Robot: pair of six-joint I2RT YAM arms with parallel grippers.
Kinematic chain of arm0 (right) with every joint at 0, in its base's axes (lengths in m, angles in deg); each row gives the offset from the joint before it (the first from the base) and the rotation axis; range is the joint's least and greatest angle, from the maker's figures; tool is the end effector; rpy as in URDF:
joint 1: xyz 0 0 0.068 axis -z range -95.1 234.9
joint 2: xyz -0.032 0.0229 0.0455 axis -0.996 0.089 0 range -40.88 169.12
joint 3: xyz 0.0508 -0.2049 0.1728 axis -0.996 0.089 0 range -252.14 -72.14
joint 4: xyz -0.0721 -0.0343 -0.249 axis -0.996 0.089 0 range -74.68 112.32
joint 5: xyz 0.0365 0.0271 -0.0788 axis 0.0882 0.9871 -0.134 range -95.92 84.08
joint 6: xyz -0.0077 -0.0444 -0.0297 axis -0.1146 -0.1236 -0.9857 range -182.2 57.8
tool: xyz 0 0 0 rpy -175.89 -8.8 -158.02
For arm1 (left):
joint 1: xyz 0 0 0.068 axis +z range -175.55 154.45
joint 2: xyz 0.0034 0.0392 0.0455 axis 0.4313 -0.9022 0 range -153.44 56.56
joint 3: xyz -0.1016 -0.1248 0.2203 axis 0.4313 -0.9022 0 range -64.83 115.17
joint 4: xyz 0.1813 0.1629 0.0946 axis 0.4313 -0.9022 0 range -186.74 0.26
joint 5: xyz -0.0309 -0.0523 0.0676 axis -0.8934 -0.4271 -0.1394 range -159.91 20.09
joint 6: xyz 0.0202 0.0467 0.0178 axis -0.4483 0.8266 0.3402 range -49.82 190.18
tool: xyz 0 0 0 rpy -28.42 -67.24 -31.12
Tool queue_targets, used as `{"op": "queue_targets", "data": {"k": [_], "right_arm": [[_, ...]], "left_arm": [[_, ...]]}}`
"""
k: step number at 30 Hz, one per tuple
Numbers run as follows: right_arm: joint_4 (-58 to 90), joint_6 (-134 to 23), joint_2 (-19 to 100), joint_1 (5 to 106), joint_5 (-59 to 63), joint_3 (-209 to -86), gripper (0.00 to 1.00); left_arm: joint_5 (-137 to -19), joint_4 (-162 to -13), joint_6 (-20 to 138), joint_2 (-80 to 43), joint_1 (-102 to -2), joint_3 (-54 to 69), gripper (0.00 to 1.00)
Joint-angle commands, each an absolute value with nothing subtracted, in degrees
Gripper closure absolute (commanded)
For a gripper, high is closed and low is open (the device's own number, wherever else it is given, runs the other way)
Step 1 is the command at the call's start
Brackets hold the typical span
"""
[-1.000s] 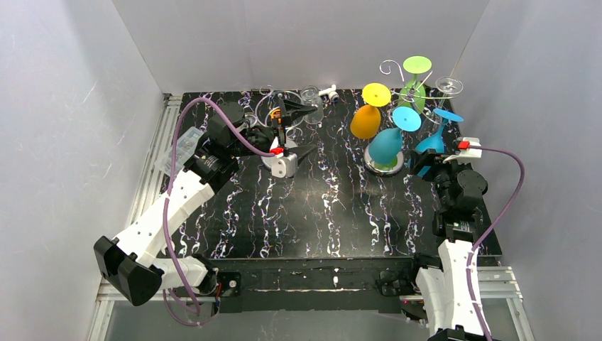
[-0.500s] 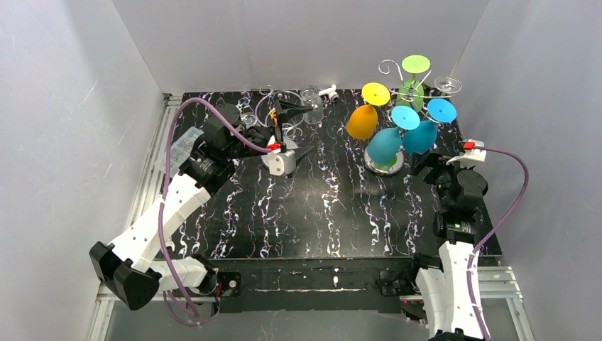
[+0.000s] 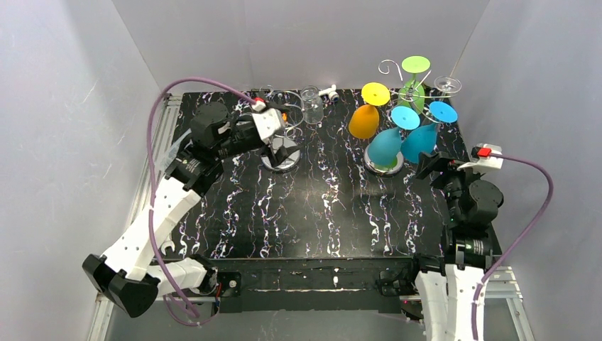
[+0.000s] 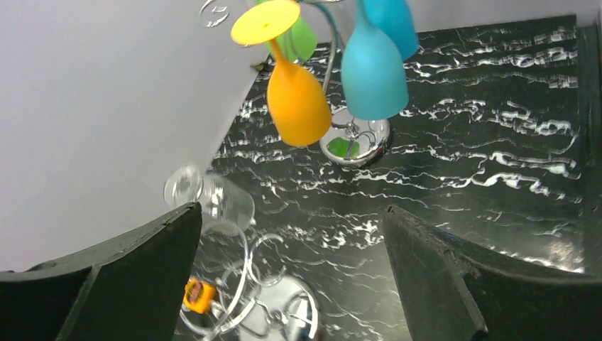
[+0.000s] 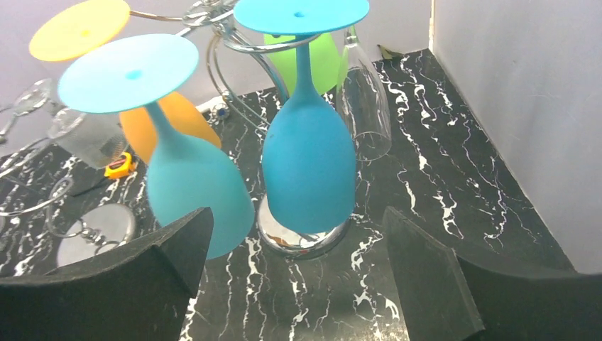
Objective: Place the wine glass upside down on the wine glass rack
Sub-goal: Turn the wine glass upside down at the wine rack.
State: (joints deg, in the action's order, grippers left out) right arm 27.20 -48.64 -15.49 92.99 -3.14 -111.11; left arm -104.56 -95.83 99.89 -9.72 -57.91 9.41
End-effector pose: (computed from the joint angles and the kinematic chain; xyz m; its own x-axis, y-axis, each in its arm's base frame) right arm 0.1143 -0.0146 0.3459 0.0502 0.2294 -0.9720 0.0832 0.9689 0.2329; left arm 0.2014 -0.1516 0.4520 0.4801 0.1784 -0.8589 0.7857 0.3480 0.5115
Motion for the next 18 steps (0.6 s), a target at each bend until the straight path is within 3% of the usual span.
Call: {"op": "queue_targets", "data": {"k": [1, 9, 18], "right_arm": [[36.70, -46.57, -17.78, 92.17, -4.32, -116.08, 0.02], [44.88, -44.33, -20.16, 91.13, -11.69, -116.66, 0.02], [27.26, -35.66, -21.90, 91.13, -32.55, -98.13, 0.02]], "left_arm": [[-98.24, -98.98, 83.53, -3.32, -55.61, 7.68, 0.02], [-91.22, -107.16, 74.84, 7.81, -52.59, -1.49, 0.02], [-84.05, -112.39, 75.17, 12.84, -47.37, -13.67, 0.02]]}}
